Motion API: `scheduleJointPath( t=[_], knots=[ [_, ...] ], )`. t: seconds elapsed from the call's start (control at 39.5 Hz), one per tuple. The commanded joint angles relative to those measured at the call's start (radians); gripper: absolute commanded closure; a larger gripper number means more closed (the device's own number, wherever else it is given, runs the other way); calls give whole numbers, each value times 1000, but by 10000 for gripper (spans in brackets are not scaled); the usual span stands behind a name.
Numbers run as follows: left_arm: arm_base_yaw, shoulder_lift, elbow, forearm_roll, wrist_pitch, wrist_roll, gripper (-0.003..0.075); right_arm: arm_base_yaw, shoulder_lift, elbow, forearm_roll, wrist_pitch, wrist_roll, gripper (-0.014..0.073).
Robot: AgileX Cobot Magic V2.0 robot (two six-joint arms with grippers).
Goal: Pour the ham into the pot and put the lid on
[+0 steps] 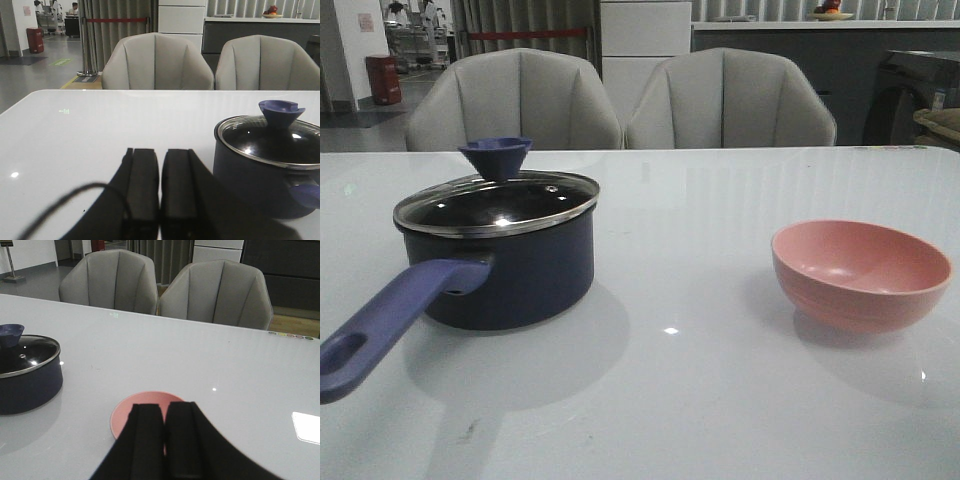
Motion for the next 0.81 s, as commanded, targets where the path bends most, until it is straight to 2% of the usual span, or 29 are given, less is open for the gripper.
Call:
scheduleJointPath(
  t=[0.0, 0.18, 0.3, 0.51, 0.56, 0.79],
  knots=[
    [0, -22, 33, -2, -87, -8, 606, -1, 9, -25, -4, -85, -8, 439],
    [0, -22, 33, -2, -87, -8, 606, -2, 8, 20, -11, -126, -8, 439],
    [0, -22, 33, -2, -87, -8, 606, -2, -24, 126, -58, -240, -8, 439],
    [0, -22, 33, -2, -87, -8, 606, -2, -164, 330, -62, -437, -8, 439],
    [0, -22, 33, -2, -87, -8, 606, -2, -191, 327, -62, -386, -8, 439],
    [0, -21, 33, -2, -87, -8, 606, -3, -186, 328, -61, -418, 23, 439]
  ],
)
